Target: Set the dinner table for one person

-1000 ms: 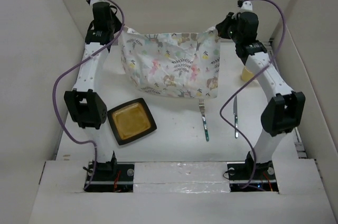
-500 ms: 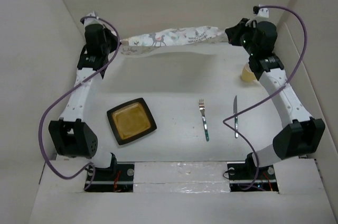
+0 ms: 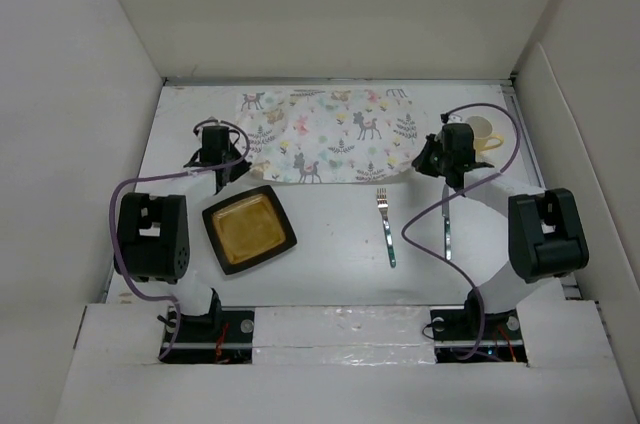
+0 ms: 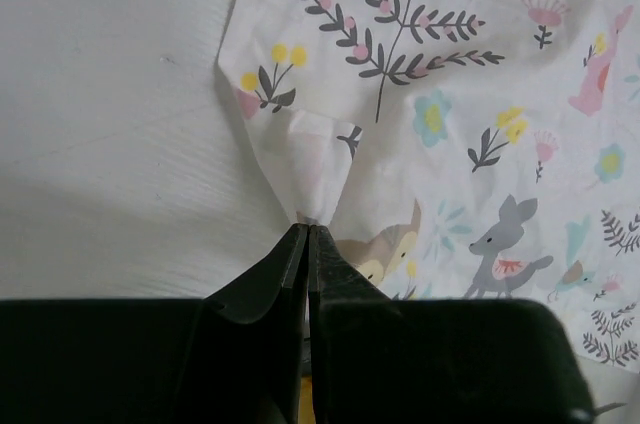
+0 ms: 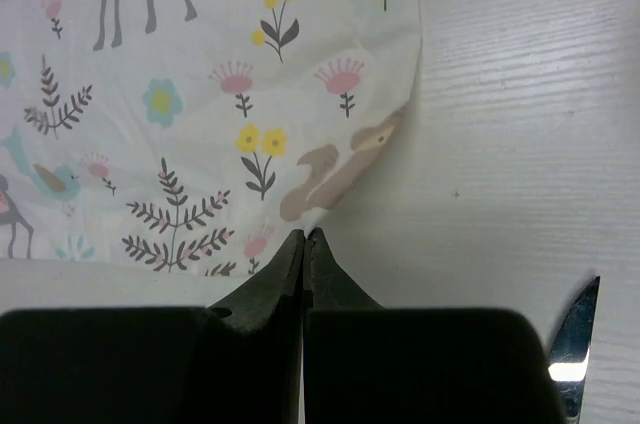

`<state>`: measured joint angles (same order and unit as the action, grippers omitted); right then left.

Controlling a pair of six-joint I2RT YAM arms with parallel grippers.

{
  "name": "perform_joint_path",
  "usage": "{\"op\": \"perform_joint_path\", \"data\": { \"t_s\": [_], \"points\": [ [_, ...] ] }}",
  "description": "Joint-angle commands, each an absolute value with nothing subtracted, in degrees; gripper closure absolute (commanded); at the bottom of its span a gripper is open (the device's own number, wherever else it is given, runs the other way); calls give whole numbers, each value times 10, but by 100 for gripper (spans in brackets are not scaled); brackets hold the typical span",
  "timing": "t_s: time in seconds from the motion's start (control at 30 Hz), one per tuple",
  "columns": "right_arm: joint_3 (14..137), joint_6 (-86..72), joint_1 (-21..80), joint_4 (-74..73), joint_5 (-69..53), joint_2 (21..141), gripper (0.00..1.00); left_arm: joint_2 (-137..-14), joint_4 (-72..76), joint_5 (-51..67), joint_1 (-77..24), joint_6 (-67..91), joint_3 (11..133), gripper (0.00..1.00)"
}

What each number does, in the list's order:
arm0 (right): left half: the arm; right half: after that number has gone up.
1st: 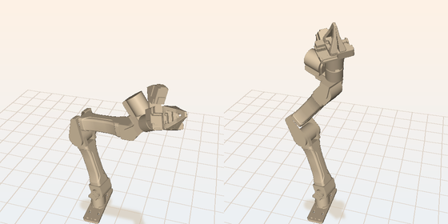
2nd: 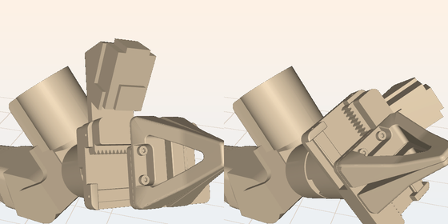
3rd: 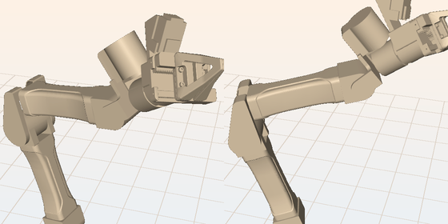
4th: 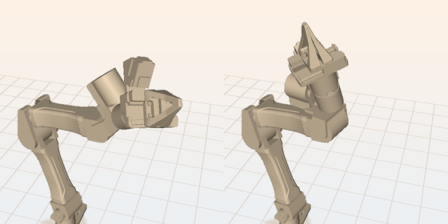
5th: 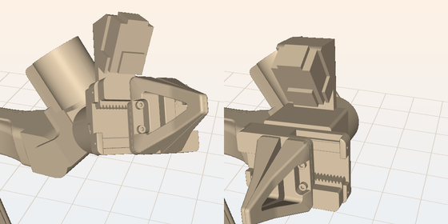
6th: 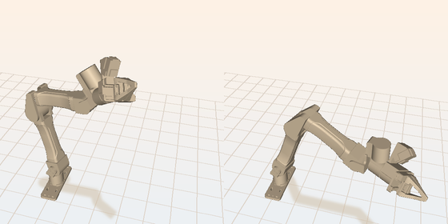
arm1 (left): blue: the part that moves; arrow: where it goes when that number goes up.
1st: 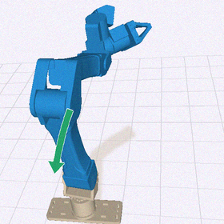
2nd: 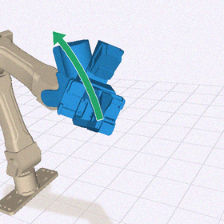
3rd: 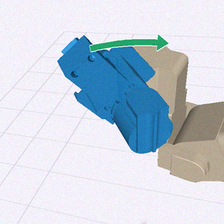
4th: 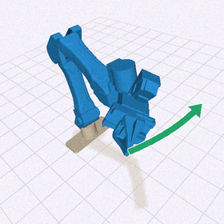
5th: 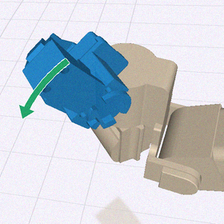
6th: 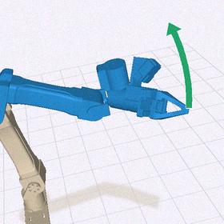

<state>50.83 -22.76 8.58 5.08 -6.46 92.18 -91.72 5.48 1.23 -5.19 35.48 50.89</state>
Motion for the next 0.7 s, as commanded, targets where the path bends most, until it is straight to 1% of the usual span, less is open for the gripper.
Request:
{"op": "perform_joint_path", "data": {
  "t_s": [0.0, 0.27, 0.5, 0.67],
  "points": [
    [489, -234, 81, 127, -57, 885, 100, -899, 121, 6, -56, 367, 495, 100],
    [388, -233, 69, 132, -25, 815, 100, -864, 133, -32, -69, 360, 430, 100],
    [347, -230, 47, 142, -40, 808, 100, -851, 129, -52, -69, 363, 409, 100],
    [347, -231, 41, 141, -40, 808, 100, -827, 121, -63, -69, 363, 407, 100]
  ]
}}
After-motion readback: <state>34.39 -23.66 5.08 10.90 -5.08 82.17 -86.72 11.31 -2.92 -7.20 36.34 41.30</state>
